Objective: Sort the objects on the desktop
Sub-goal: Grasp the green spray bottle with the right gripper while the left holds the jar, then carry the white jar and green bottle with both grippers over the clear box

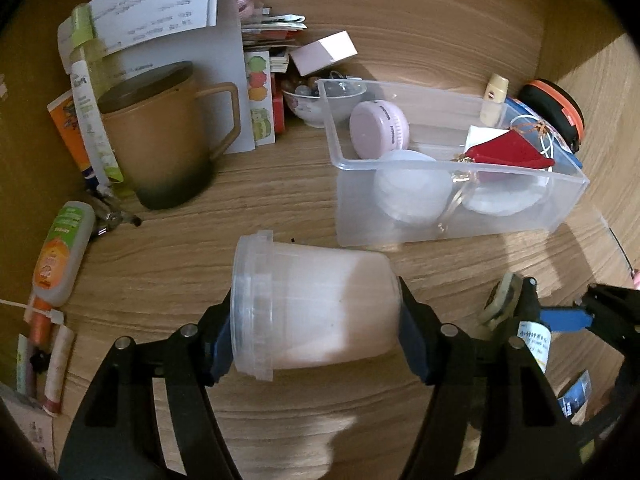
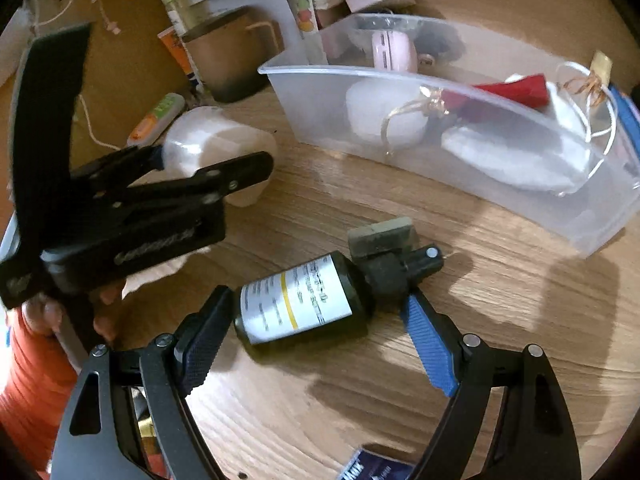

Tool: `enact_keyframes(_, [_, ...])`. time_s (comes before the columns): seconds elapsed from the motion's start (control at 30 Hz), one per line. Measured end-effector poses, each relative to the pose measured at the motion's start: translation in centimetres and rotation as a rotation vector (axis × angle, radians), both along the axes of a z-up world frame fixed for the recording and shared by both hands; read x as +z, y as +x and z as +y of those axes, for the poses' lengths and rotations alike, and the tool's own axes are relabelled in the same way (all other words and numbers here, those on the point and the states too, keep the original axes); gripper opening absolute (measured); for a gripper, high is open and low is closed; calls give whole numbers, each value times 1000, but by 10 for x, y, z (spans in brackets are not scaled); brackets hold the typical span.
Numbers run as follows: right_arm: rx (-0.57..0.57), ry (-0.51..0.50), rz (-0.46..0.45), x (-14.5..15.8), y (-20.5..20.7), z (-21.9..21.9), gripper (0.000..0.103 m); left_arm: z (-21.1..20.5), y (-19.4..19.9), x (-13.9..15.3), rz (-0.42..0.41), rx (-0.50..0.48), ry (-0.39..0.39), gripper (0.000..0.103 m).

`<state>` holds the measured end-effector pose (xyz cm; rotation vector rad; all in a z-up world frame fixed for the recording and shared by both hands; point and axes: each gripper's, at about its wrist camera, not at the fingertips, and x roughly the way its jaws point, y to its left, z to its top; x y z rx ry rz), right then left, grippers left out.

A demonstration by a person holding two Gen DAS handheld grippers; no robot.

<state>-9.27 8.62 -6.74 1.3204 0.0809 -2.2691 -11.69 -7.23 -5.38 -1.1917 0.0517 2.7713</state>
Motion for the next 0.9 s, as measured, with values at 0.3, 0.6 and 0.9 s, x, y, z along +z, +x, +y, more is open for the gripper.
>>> enact_keyframes(0.3, [-26,-23,22,2,-9,16,77,-6,1,0,6,13,27,67])
enact_keyframes(0.6, [-55,-13,134,36,0,43,77,-8,6,9,34,38,33,66])
enact_keyframes(0.9, [-92,-23,189,56,3,67,77,-6,15,17,44,37,46,66])
